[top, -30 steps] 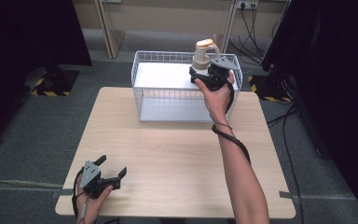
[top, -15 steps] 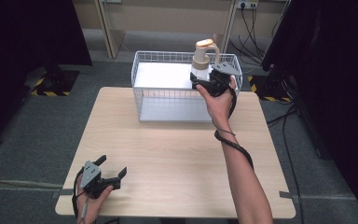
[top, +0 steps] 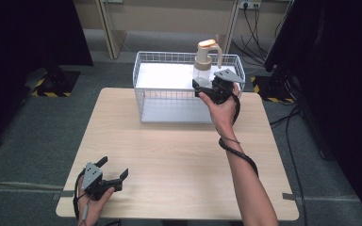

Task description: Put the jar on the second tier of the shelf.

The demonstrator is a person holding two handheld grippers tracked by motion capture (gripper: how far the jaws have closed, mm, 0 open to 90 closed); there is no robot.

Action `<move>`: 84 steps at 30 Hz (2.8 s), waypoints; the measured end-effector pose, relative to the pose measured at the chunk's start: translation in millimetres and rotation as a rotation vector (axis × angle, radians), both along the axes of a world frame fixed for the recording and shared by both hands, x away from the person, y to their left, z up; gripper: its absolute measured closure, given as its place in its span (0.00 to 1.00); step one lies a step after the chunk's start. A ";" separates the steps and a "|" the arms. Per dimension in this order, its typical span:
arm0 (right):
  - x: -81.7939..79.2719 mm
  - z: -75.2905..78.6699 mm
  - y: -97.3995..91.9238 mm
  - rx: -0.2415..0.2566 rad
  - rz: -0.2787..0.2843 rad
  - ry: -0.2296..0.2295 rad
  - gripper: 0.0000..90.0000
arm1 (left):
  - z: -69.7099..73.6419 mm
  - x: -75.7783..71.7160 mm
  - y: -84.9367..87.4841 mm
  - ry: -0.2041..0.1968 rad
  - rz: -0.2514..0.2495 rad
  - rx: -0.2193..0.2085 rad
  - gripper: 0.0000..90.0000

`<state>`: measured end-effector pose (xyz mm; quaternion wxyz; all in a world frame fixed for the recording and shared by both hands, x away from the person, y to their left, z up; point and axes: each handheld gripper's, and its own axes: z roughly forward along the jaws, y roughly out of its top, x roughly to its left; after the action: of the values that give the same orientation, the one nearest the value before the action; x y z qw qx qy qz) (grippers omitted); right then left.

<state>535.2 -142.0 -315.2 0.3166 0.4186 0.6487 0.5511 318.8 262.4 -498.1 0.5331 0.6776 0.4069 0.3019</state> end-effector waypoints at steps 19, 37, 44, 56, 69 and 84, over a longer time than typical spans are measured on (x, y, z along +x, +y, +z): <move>-21.1 -16.7 -7.8 0.003 0.024 0.000 0.04 | 0.0 -0.1 -0.4 -0.001 0.001 0.002 0.03; -43.5 -31.5 -21.2 -0.036 0.031 0.001 0.04 | 0.0 -0.2 -0.5 -0.002 0.003 0.005 0.03; -49.6 -40.1 -24.5 -0.047 0.030 0.007 0.04 | 0.0 -0.2 -0.5 -0.002 0.004 0.003 0.03; -63.6 -54.4 -33.3 -0.077 0.028 0.016 0.04 | 0.0 -0.4 -0.7 -0.003 0.004 0.007 0.03; -81.6 -70.1 -45.9 -0.083 0.014 0.013 0.04 | 0.0 -0.5 -0.8 -0.004 0.005 0.009 0.03; -103.7 -96.4 -63.0 -0.086 0.001 0.039 0.04 | -0.1 -0.6 -1.1 -0.007 0.006 0.011 0.03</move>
<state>431.6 -205.0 -411.6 0.3214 0.4152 0.6781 0.5144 318.2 261.3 -498.2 0.5300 0.6781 0.4054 0.3080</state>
